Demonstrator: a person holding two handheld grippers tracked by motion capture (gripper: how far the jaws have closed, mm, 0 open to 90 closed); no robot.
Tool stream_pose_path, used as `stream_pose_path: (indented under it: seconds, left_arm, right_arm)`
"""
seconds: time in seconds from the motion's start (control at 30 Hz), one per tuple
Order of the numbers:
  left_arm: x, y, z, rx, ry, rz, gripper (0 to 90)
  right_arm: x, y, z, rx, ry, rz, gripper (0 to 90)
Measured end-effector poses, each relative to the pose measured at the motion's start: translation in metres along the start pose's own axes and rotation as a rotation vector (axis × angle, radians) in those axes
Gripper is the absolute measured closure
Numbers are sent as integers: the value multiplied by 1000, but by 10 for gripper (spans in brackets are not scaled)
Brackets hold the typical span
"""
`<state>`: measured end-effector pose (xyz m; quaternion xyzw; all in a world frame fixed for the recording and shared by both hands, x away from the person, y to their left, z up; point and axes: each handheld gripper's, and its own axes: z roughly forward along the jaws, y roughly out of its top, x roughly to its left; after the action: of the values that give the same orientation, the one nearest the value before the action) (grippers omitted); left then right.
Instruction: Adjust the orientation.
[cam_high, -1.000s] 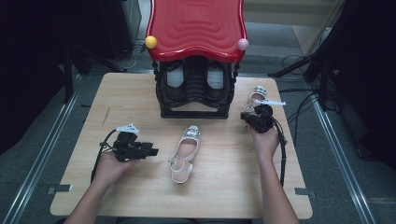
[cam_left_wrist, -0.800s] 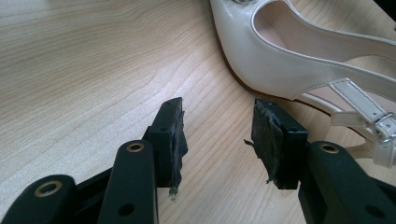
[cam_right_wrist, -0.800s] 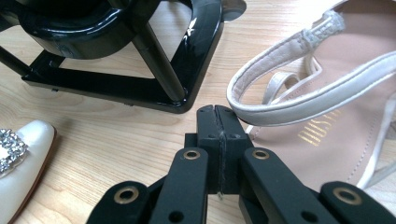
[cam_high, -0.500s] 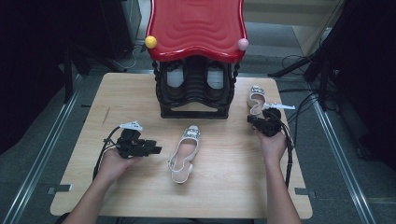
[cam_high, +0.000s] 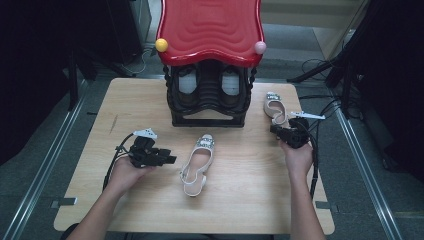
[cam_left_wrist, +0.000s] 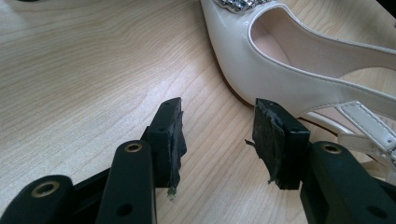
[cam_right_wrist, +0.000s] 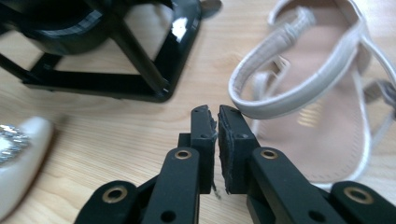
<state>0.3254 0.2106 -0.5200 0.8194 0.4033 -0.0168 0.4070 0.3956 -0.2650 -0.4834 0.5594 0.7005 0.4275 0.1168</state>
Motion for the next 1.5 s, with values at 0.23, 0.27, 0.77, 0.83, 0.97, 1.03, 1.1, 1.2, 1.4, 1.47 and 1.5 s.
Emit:
stream_pose_path:
  seconds: [0.23,0.27,0.77,0.83,0.97,1.03,1.1,1.2,1.4,1.47,1.5]
  left_arm:
    - [-2,-4,-1,13,5,1,531]
    - [-2,-5,-2,15,9,3,531]
    - [-10,-28,-19,-14,23,22,517]
    - [-11,-31,-22,-17,29,22,517]
    - [-10,-36,-25,-17,38,14,517]
    - [-10,-38,-26,-15,49,12,517]
    - [-10,-40,-27,-14,54,5,517]
    - [-10,-43,-28,-11,41,1,507]
    - [-10,-46,-30,-18,52,-4,500]
    - [-9,-46,-30,-16,52,-5,501]
    - [-9,-46,-30,-17,53,-7,500]
  right_arm:
    - [9,18,-15,-63,16,-24,769]
    - [8,21,-16,-72,15,-19,766]
    - [-7,54,-4,-82,-59,-13,702]
    - [-12,55,-1,-77,-64,0,691]
    - [-21,54,8,-58,-95,18,680]
    - [-24,51,14,-38,-96,35,678]
    - [-26,49,22,-22,-94,40,676]
    - [-28,46,34,-2,-90,56,675]
    - [-33,44,44,-9,-66,93,715]
    - [-34,43,45,-8,-66,92,753]
    - [-35,43,46,-6,-68,94,777]
